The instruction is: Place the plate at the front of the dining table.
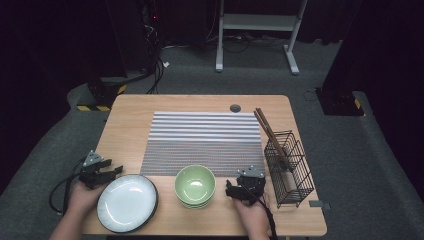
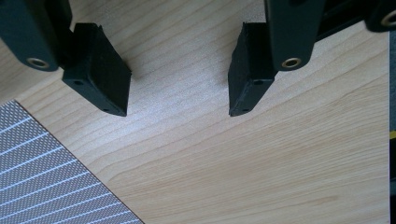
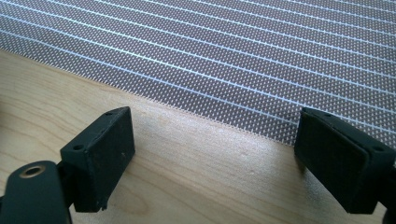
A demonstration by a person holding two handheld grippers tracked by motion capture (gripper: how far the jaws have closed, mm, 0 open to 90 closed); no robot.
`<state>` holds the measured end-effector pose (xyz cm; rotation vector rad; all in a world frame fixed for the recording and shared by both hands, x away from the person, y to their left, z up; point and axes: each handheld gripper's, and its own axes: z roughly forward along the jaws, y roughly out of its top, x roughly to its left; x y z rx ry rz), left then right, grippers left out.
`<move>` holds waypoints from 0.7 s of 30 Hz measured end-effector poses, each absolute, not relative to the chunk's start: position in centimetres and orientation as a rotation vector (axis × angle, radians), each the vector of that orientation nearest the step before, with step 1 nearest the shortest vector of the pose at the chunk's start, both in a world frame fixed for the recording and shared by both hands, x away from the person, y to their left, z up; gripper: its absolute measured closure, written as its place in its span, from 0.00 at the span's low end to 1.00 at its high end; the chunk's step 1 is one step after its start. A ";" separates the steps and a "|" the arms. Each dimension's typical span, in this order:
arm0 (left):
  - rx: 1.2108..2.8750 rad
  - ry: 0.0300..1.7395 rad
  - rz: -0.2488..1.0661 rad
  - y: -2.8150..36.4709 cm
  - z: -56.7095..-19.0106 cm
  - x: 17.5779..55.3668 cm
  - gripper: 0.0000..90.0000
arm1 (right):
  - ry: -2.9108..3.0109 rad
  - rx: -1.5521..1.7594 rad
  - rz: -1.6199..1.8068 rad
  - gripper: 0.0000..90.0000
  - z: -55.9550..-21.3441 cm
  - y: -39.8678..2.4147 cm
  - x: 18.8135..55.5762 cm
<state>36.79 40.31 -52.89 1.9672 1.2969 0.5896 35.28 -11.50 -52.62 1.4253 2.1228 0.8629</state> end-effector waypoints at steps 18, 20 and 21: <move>1.966 1.302 0.593 40.3 -52.9 36.8 0.44 | 2.103 1.438 0.864 0.18 -52.6 -11.5 35.2; 1.965 1.302 0.593 40.3 -52.9 36.8 0.44 | 2.093 1.442 0.866 0.21 -52.6 -11.6 35.1; 1.965 1.303 0.592 40.3 -52.9 36.8 0.44 | 2.087 1.444 0.867 0.23 -52.6 -11.6 35.0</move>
